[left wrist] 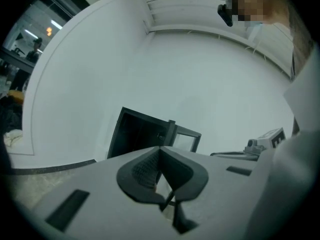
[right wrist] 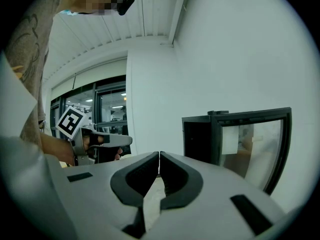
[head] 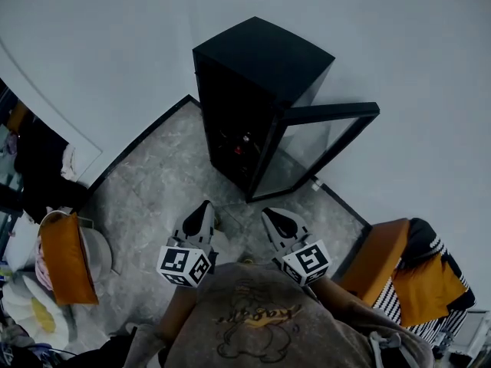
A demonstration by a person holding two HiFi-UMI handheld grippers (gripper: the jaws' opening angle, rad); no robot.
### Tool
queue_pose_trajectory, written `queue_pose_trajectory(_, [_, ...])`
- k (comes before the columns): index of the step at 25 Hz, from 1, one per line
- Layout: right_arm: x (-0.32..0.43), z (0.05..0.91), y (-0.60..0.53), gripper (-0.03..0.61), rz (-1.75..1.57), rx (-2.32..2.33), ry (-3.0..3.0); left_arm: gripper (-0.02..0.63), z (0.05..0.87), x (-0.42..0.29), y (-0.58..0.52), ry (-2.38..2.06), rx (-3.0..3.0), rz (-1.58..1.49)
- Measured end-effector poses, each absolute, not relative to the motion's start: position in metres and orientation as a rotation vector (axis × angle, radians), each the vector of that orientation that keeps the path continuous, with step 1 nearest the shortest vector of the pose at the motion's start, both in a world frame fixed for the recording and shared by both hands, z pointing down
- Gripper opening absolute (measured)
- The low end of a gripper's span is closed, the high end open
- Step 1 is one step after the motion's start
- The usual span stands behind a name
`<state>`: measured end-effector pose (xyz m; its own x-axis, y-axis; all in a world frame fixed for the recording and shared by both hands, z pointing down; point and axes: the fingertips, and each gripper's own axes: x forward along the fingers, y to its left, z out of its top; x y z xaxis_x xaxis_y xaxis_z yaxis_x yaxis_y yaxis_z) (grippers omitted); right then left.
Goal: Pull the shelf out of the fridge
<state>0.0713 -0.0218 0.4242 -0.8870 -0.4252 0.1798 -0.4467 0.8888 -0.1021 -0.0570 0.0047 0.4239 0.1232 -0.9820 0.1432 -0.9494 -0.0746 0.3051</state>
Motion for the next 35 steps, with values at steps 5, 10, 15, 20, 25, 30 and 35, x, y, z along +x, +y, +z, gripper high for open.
queue_pose_trajectory(5, [0.051, 0.424, -0.054, 0.021, 0.217, 0.734, -2.902, 0.002, 0.421, -0.076, -0.038, -1.798, 2.155, -0.215])
queue_pose_trajectory(10, [0.024, 0.424, -0.082, 0.021, 0.222, 0.766, -2.9, 0.002, 0.416, -0.099, -0.082, -1.737, 2.232, -0.229])
queue_pose_trajectory(15, [0.0, 0.426, -0.11, 0.021, 0.251, 0.807, -2.892, 0.002, 0.421, -0.125, -0.122, -1.682, 2.242, -0.287])
queue_pose_trajectory(20, [-0.018, 0.427, -0.128, 0.021, 0.261, 0.833, -2.884, 0.002, 0.438, -0.142, -0.156, -1.62, 2.193, -0.294])
queue_pose_trajectory(25, [-0.027, 0.423, -0.144, 0.021, 0.243, 0.877, -2.846, 0.002, 0.454, -0.153, -0.186, -1.542, 2.142, -0.359])
queue_pose_trajectory(30, [-0.027, 0.437, -0.147, 0.021, 0.269, 0.908, -2.81, 0.002, 0.47, -0.158, -0.203, -1.475, 2.12, -0.38])
queue_pose_trajectory(35, [-0.035, 0.439, -0.155, 0.021, 0.263, 0.93, -2.799, 0.002, 0.49, -0.161, -0.22, -1.408, 2.082, -0.443])
